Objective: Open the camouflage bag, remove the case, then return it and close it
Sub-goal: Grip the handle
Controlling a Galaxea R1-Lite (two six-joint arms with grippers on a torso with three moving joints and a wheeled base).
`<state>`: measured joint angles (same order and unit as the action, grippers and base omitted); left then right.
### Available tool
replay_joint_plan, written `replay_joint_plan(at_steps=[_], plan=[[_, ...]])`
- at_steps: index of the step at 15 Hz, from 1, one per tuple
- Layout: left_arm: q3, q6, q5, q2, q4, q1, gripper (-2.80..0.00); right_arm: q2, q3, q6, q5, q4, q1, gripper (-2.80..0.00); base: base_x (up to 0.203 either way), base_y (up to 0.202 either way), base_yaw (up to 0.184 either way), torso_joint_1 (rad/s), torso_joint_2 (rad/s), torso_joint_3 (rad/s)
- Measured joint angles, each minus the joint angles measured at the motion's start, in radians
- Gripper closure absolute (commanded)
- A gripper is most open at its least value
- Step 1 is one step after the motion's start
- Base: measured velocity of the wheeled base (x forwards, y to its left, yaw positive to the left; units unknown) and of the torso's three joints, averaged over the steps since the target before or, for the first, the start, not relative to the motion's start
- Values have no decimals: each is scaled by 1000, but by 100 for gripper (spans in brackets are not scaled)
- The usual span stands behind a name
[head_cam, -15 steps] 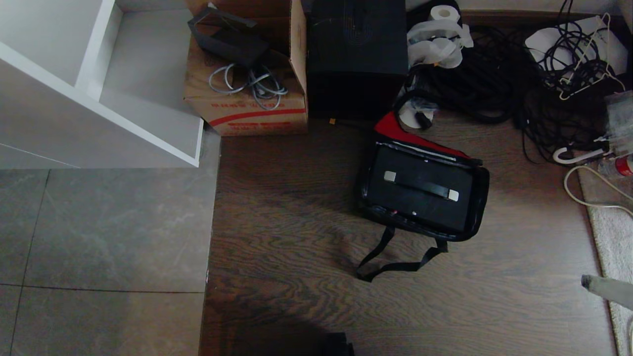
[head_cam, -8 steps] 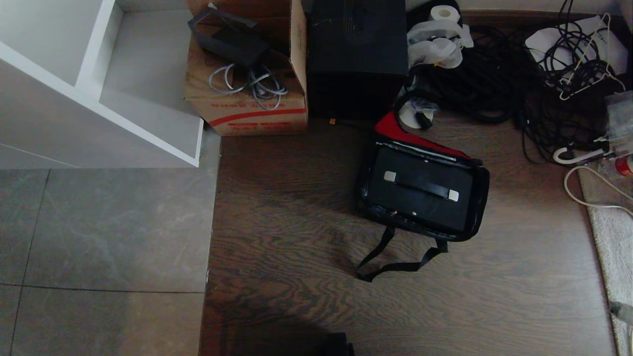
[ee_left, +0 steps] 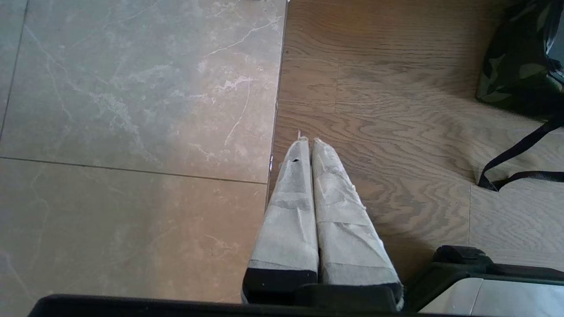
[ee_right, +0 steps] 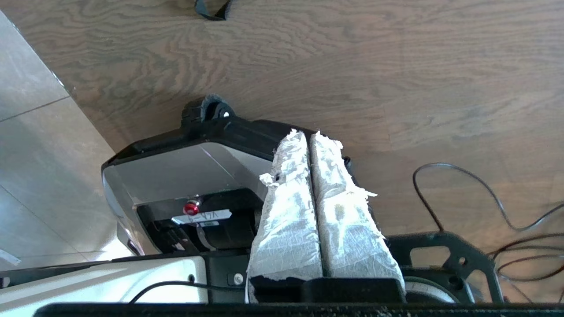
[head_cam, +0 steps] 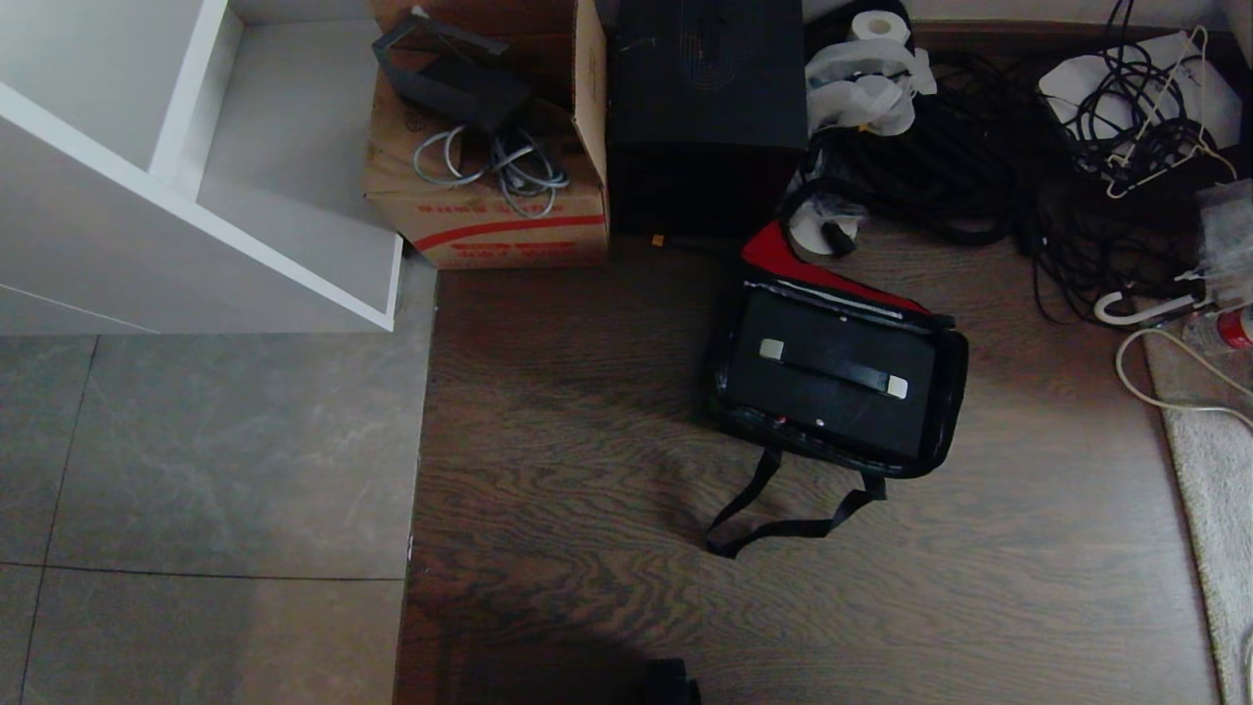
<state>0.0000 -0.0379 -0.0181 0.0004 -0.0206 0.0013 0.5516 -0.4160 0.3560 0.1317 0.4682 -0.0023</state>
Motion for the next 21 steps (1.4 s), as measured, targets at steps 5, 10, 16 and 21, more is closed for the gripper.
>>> replay_joint_plan(at_steps=[5, 10, 16, 21], plan=[[0, 0, 0, 0, 0, 0, 0, 52, -22, -9, 16, -51, 2, 0, 0, 0, 0, 0, 0, 0], [0, 0, 0, 0, 0, 0, 0, 243, -86, -9, 32, -186, 12, 0, 0, 0, 0, 0, 0, 0], [0, 0, 0, 0, 0, 0, 0, 597, -165, -1, 42, -548, 85, 0, 0, 0, 0, 0, 0, 0], [0, 1, 0, 0, 0, 0, 0, 984, -314, -2, 30, -901, 175, -280, 0, 0, 0, 0, 0, 0]])
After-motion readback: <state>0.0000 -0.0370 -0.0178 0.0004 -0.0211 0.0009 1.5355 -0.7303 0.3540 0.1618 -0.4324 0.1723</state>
